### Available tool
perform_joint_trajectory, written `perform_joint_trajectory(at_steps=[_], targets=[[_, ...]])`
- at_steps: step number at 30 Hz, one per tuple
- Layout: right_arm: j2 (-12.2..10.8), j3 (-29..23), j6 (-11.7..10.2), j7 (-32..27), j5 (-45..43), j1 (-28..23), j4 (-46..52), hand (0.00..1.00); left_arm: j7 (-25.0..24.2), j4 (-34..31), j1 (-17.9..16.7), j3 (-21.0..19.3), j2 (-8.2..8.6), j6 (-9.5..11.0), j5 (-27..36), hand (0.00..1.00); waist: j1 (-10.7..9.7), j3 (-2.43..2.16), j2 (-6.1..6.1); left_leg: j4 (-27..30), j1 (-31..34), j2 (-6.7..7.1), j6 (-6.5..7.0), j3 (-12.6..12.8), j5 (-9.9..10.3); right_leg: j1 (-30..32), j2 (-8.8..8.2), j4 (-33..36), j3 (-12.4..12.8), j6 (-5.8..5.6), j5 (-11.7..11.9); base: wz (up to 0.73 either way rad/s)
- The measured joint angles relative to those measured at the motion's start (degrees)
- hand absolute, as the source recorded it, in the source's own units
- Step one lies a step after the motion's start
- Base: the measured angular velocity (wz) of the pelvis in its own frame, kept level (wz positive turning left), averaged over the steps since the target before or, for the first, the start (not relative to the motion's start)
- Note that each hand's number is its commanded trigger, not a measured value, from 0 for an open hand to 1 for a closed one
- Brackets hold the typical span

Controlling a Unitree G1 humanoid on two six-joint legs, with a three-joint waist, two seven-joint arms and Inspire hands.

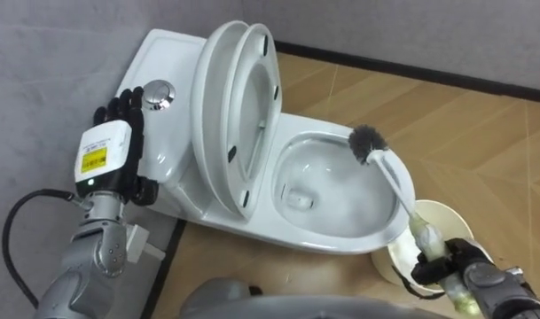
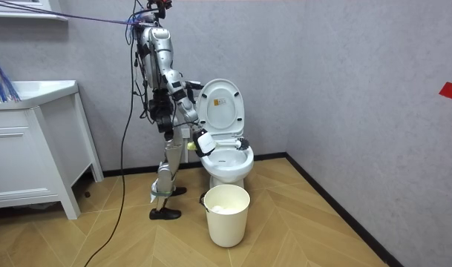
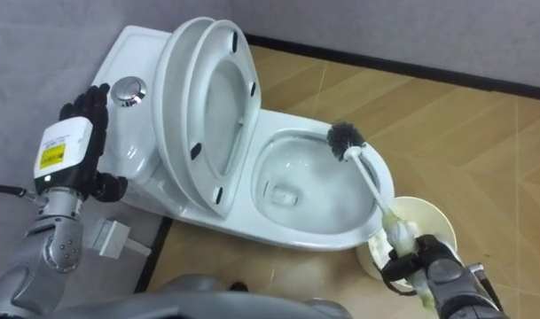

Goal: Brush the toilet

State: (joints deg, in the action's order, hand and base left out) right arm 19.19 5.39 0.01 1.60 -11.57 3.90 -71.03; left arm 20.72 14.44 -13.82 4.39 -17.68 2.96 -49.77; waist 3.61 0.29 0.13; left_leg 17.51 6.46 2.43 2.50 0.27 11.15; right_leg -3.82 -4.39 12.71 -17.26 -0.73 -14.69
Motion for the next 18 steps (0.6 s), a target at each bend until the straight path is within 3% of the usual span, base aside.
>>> perform_joint_trajectory(at_steps=[9,18], targets=[[0.1,0.1,0.0,3.5,-0.1,0.0,0.0,1.00,0.7,0.6,0.1,0.3,-0.13,0.0,-3.0,0.00,-0.4,0.10,-0.13,0.0,0.0,0.04,0.00,-0.1,0.0,0.1,-0.04,0.0,0.0,0.00,0.0,0.00],[0.2,1.2,0.2,5.4,-0.8,1.9,0.0,1.00,-0.4,6.6,4.7,4.0,-0.93,-0.5,-3.8,0.00,-0.4,0.30,-0.58,1.5,4.2,-0.17,0.08,0.1,-0.2,4.5,-0.20,2.3,0.1,0.01,0.0,-0.02]])
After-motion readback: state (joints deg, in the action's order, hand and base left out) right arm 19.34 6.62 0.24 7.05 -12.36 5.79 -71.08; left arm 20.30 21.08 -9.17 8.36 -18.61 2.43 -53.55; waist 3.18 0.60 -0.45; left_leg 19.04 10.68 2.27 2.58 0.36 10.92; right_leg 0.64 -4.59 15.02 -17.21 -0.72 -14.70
